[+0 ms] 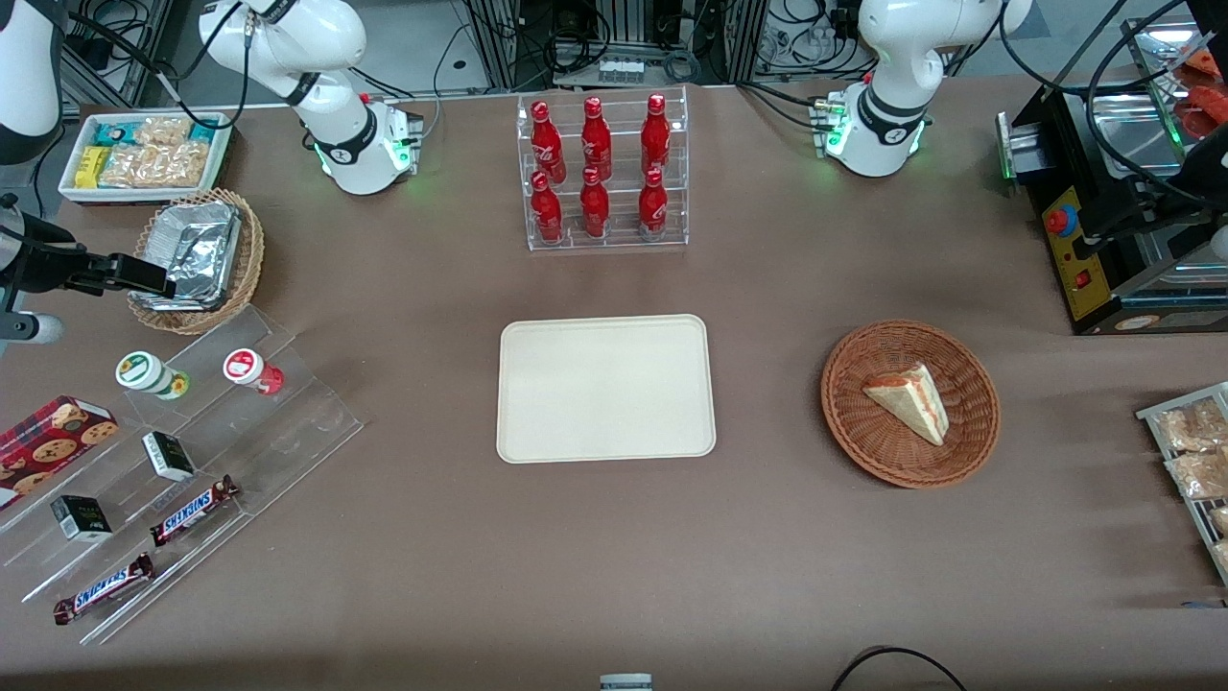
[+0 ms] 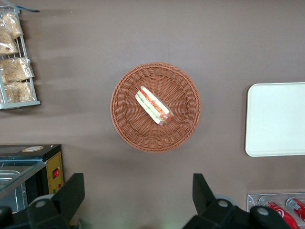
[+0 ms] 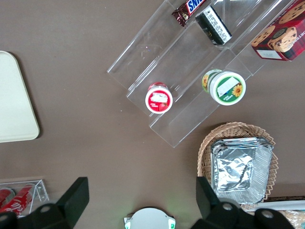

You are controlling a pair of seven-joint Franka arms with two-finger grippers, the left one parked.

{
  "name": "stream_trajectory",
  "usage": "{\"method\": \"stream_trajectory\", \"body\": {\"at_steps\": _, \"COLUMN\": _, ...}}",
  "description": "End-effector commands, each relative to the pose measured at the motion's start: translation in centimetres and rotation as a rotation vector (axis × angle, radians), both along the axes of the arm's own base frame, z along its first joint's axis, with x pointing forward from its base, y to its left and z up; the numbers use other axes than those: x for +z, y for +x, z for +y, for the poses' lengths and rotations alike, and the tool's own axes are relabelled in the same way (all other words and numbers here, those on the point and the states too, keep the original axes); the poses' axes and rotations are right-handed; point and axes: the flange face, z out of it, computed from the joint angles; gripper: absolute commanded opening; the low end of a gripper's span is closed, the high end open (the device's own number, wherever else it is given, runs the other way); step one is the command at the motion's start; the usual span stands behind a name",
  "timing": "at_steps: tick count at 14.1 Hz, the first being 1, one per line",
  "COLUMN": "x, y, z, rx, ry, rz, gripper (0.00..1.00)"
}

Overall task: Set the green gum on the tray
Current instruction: 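Move the right gripper toward the green-and-white gum canister on the acrylic shelf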

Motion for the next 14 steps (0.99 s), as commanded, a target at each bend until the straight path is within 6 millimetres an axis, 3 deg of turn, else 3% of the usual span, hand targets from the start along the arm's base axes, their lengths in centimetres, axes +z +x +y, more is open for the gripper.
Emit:
{"method": "stream_trajectory", "body": {"at_steps": 1, "x": 0.0, "y": 0.9, "z": 0.0, "rx": -0.017, "ry": -0.018, "rz": 0.005, "gripper": 1.00}}
{"method": "stream_trajectory", "body": {"at_steps": 5, "x": -0.8, "y": 1.5, "z": 1.2, "rx": 0.031, "ry": -0.027, "rz": -0.021, "gripper": 1.00}}
{"method": "stream_trajectory", "body": {"at_steps": 10, "x": -3.6, "y": 1.9, "z": 1.4, "rx": 0.126, "ry": -0.007, "rz": -0.051, "gripper": 1.00}}
{"method": "stream_trajectory", "body": {"at_steps": 13, "x": -5.8, "y": 1.9, "z": 0.1, "rx": 0.293, "ry": 0.014, "rz": -0.094, "gripper": 1.00}}
{"method": "stream_trajectory", "body": {"at_steps": 14, "x": -6.4, "y": 1.9, "z": -1.1, "rx": 0.360, "ry": 0.024, "rz": -0.102, "gripper": 1.00}}
